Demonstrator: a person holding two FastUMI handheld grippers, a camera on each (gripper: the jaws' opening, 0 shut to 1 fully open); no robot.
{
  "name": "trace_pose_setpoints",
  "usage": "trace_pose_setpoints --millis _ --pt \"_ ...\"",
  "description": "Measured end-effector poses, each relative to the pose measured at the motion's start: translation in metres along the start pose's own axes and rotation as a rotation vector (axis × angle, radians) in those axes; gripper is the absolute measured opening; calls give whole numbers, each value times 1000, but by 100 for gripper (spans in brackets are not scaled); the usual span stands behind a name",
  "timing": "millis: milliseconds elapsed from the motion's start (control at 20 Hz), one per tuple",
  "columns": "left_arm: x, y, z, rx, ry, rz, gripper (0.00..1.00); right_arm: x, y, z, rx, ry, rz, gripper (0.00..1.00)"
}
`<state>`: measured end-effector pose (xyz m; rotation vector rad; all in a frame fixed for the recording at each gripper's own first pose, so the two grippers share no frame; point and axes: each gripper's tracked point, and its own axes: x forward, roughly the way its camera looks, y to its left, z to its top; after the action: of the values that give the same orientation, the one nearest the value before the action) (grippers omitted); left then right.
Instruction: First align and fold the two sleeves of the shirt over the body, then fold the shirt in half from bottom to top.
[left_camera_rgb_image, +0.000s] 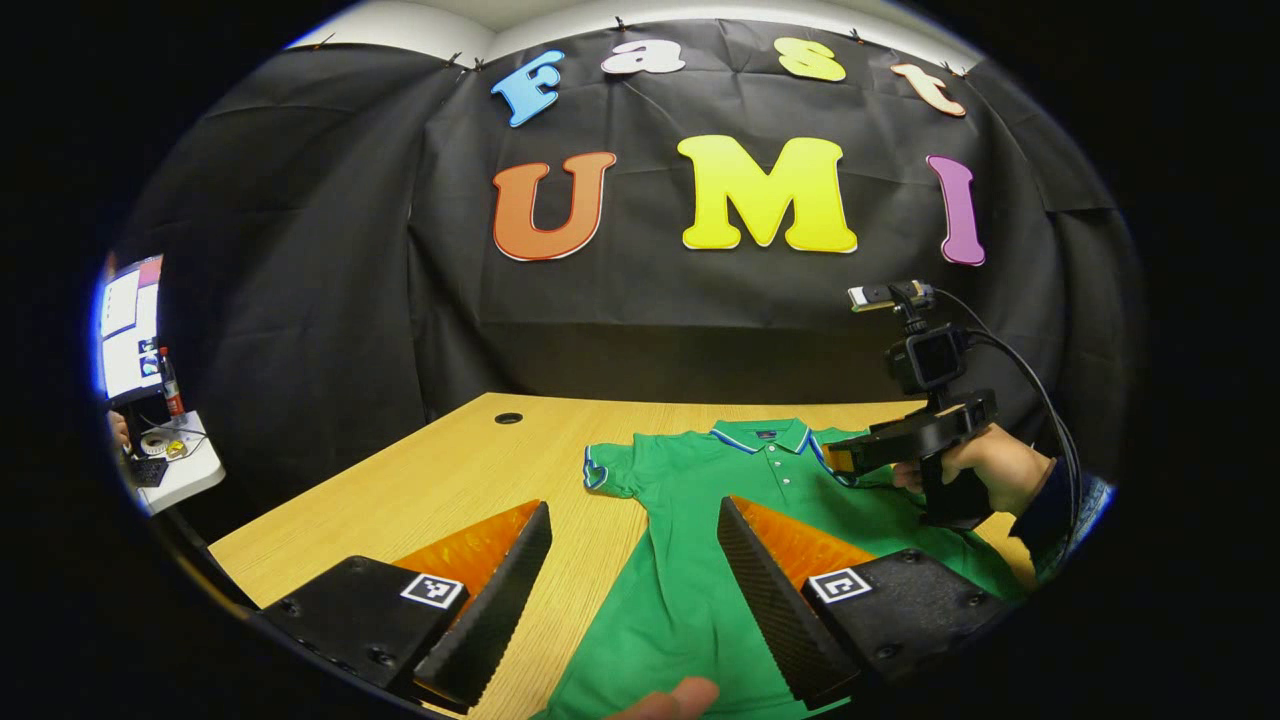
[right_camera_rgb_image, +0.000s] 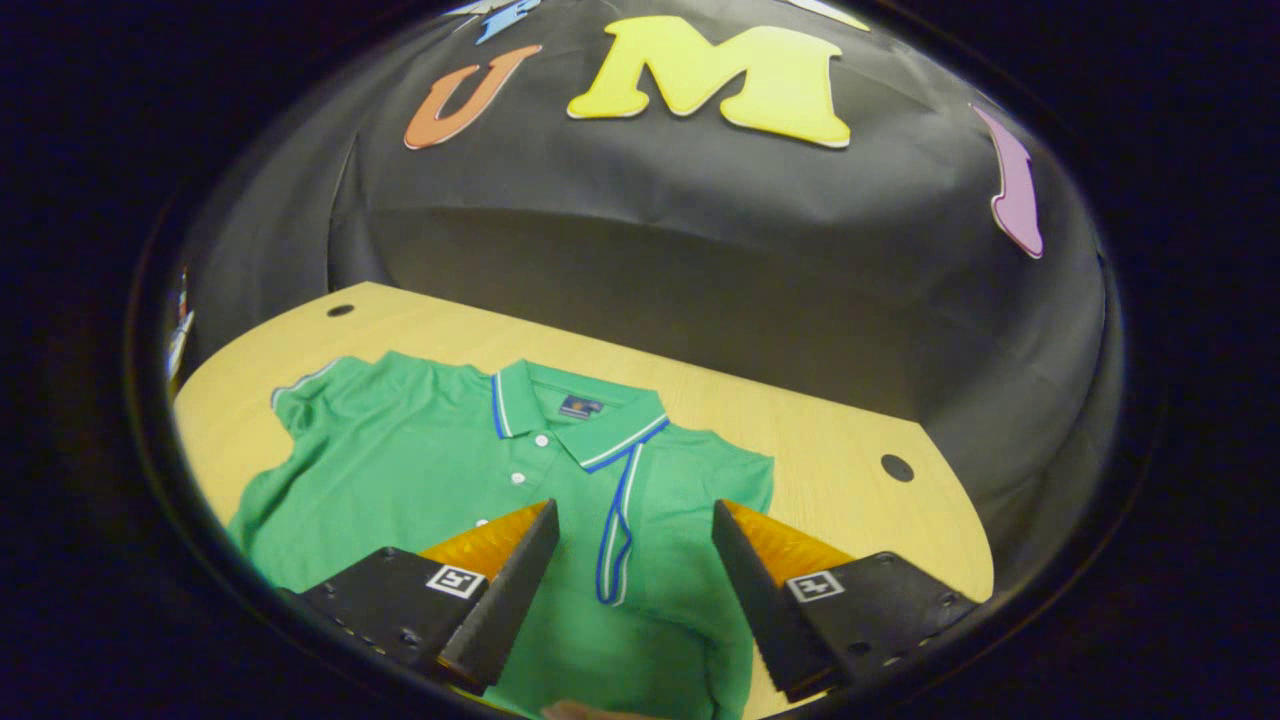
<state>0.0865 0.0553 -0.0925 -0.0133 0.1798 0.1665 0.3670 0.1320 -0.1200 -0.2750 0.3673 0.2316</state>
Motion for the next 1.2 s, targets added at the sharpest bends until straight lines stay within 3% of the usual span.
trace_pose_setpoints --millis 200,600,800,1050,1200 --pt "-3 -3 3 7 -9 -10 100 -56 2 30 86 -84 6 98" --pt "-20 -7 14 -3 -31 -25 100 -218 6 82 186 -281 -36 97" --pt "-25 -2 23 24 -50 6 100 -284 11 66 221 -330 -22 95" --pt "-4 -13 19 -60 -23 -63 100 -335 26 36 247 -336 66 95" --pt "27 8 15 -36 -2 -8 100 -356 13 20 232 -373 34 95"
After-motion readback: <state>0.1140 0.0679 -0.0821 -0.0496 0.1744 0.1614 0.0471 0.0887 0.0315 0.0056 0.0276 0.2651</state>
